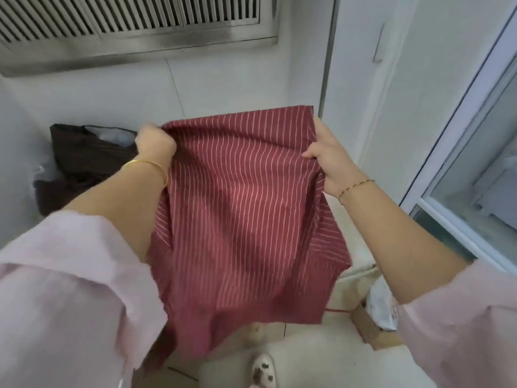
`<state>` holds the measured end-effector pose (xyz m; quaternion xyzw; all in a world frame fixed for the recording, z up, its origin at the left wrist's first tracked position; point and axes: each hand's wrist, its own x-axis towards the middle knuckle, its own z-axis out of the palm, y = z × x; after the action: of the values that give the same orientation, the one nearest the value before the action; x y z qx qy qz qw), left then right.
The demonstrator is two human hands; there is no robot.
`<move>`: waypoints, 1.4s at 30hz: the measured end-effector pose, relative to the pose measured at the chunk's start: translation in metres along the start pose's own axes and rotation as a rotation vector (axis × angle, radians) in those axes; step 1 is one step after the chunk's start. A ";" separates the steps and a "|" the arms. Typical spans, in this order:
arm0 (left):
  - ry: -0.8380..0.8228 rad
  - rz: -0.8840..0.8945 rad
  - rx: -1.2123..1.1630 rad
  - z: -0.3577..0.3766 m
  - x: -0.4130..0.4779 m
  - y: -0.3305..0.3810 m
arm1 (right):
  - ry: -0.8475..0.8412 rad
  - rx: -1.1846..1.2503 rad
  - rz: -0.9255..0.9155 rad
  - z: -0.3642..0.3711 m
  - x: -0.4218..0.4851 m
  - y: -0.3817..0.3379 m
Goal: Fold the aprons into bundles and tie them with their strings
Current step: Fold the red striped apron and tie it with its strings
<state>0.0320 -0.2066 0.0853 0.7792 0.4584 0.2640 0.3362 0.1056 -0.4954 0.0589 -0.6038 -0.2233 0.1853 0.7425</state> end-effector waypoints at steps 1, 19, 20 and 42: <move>0.044 0.033 -0.082 0.010 0.016 0.023 | 0.066 0.005 -0.022 -0.002 0.018 0.002; -0.778 0.435 0.830 0.256 0.058 -0.092 | 0.289 -1.727 0.219 -0.057 0.134 0.171; -0.831 0.410 0.831 0.260 0.059 -0.097 | 0.142 -1.695 0.178 -0.044 0.147 0.175; -0.649 0.616 0.749 0.278 0.100 -0.092 | -0.606 -1.608 0.236 0.015 0.200 0.243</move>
<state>0.2270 -0.1630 -0.1517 0.9834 0.1461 -0.0829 0.0687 0.2619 -0.3254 -0.1545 -0.8892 -0.4106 0.2001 -0.0252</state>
